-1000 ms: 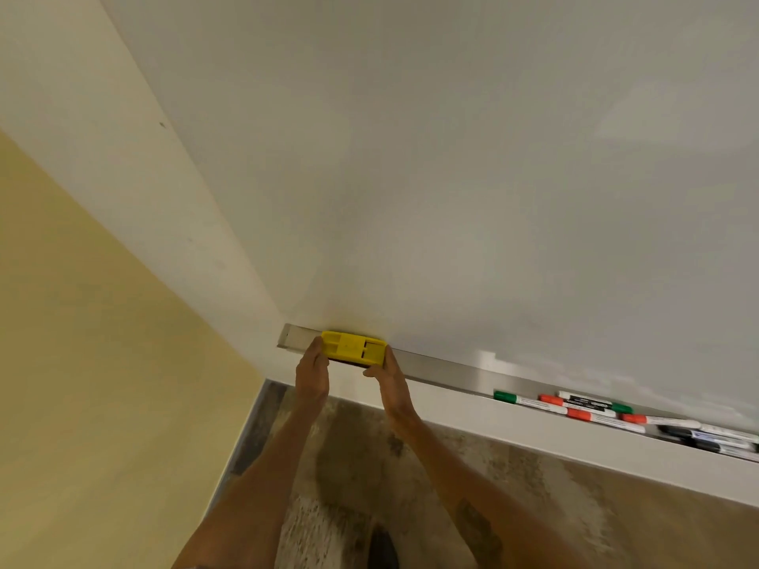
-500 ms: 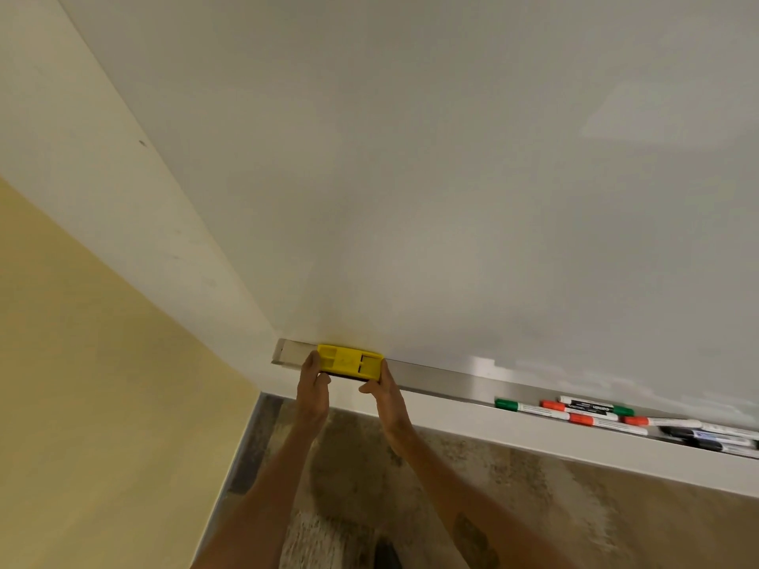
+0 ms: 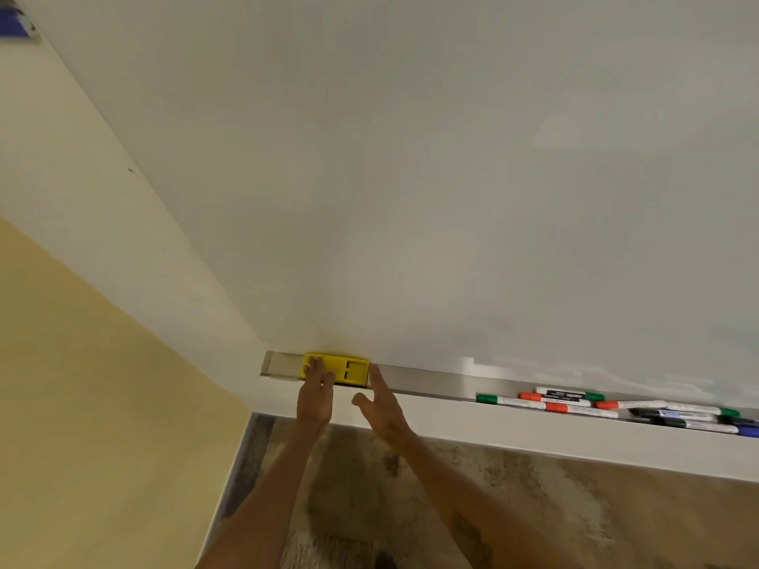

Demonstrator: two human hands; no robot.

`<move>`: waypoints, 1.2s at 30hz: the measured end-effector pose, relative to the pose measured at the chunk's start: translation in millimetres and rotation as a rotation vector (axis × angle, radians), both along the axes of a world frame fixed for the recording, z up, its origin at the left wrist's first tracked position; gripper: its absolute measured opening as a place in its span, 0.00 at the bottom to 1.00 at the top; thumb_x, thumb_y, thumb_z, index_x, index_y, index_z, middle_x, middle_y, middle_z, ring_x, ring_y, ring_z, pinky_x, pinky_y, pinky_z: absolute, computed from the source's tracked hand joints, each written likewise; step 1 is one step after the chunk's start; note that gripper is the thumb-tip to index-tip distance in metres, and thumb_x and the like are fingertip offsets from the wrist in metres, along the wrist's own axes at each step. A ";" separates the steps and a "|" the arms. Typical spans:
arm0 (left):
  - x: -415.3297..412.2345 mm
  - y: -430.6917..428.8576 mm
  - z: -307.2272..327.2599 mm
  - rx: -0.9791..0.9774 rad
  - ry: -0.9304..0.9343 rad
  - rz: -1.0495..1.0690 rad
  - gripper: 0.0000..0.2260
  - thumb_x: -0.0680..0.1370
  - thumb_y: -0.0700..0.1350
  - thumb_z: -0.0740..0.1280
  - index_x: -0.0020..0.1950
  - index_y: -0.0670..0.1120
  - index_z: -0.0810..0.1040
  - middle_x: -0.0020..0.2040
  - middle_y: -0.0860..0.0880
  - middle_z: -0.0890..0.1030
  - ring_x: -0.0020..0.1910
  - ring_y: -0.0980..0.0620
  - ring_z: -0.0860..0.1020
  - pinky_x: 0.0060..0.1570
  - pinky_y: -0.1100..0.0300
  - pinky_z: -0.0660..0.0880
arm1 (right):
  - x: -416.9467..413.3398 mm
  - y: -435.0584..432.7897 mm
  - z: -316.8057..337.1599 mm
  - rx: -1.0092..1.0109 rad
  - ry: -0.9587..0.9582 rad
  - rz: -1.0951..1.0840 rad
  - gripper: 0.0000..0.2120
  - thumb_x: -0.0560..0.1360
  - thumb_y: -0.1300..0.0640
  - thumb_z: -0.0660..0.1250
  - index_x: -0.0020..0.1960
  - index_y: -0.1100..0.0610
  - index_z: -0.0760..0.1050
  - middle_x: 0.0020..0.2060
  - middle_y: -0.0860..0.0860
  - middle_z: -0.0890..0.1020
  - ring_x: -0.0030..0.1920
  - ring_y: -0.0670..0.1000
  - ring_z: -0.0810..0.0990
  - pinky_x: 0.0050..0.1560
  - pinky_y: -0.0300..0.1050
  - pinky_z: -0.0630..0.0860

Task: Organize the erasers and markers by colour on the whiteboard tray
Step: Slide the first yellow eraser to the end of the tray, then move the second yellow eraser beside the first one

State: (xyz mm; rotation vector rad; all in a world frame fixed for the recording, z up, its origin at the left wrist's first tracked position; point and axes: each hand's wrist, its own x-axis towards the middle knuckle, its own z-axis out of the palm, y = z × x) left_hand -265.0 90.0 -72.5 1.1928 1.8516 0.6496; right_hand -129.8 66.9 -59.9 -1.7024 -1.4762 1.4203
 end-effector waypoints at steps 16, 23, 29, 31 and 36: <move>106.0 -39.4 26.8 0.115 0.697 -0.561 0.23 0.85 0.52 0.47 0.79 0.47 0.56 0.80 0.49 0.58 0.80 0.49 0.56 0.77 0.51 0.58 | 112.9 -44.3 15.1 0.221 -0.520 0.058 0.30 0.83 0.48 0.54 0.79 0.54 0.44 0.80 0.50 0.46 0.80 0.50 0.44 0.79 0.49 0.46; 159.2 -48.2 32.7 0.220 0.721 -0.731 0.37 0.76 0.58 0.28 0.80 0.46 0.49 0.81 0.47 0.51 0.81 0.47 0.48 0.78 0.51 0.46 | 174.3 -67.0 27.1 0.204 -0.615 -0.014 0.31 0.83 0.46 0.52 0.79 0.53 0.42 0.80 0.50 0.44 0.79 0.51 0.42 0.79 0.50 0.43; 220.4 -56.8 38.8 0.202 0.672 -0.824 0.26 0.84 0.54 0.42 0.80 0.44 0.47 0.82 0.46 0.47 0.81 0.46 0.44 0.79 0.51 0.44 | 245.3 -89.2 34.7 0.188 -0.628 -0.113 0.30 0.83 0.46 0.52 0.79 0.54 0.42 0.80 0.50 0.44 0.79 0.51 0.42 0.79 0.51 0.43; 246.3 -62.3 40.3 0.191 0.619 -0.824 0.26 0.85 0.53 0.44 0.80 0.44 0.47 0.82 0.46 0.47 0.81 0.47 0.43 0.79 0.51 0.44 | 271.7 -96.3 36.0 0.188 -0.629 -0.135 0.30 0.83 0.46 0.51 0.79 0.54 0.43 0.80 0.51 0.45 0.80 0.51 0.42 0.80 0.51 0.44; 333.4 -73.9 43.1 0.200 0.525 -0.831 0.25 0.85 0.51 0.44 0.80 0.42 0.47 0.82 0.46 0.47 0.81 0.48 0.44 0.79 0.54 0.46 | 354.7 -112.3 39.2 0.191 -0.649 -0.169 0.30 0.83 0.47 0.51 0.79 0.54 0.42 0.80 0.51 0.44 0.79 0.50 0.41 0.79 0.49 0.41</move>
